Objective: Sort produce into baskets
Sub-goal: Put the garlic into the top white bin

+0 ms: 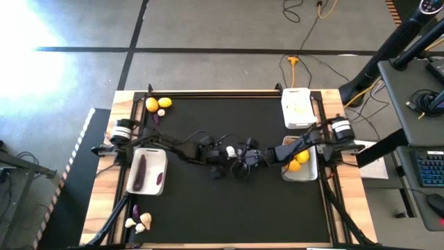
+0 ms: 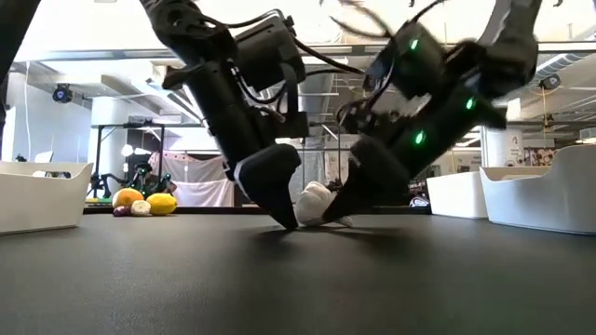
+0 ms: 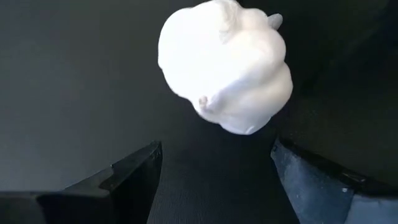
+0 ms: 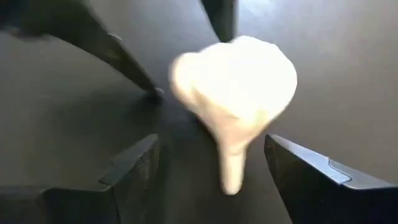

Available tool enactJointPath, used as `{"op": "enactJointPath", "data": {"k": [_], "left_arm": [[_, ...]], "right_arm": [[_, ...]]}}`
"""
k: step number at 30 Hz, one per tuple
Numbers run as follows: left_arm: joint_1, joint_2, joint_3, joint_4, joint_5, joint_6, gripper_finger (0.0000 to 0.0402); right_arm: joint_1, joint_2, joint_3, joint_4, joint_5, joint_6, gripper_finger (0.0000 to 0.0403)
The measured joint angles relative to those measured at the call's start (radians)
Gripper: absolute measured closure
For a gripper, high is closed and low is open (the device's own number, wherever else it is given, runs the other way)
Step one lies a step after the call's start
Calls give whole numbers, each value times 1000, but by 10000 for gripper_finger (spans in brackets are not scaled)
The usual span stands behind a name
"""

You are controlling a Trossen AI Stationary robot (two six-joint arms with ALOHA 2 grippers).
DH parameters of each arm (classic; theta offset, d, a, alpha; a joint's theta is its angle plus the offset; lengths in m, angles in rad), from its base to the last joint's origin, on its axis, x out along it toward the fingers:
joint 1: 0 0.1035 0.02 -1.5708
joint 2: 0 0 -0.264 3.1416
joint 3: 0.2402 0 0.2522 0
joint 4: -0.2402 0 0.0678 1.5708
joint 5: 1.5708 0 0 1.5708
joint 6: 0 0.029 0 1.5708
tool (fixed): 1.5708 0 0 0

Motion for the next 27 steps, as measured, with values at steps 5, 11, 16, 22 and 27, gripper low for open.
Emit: {"op": "enactJointPath", "data": {"k": [5,11,16,22,27], "left_arm": [[-34,-1,-38,60,-47,-14,111],[-96,6,-97,192,-276,-3,111],[-111,1,-128,170,-405,6,111],[-110,2,-143,158,-519,-13,111],[-109,3,-147,189,-575,-42,111]], "right_arm": [[-43,111,41,63,-4,40,119],[-39,170,77,81,5,28,183],[-38,113,78,26,10,27,252],[-39,-85,70,-202,5,21,282],[-69,-366,74,-571,98,87,270]]}}
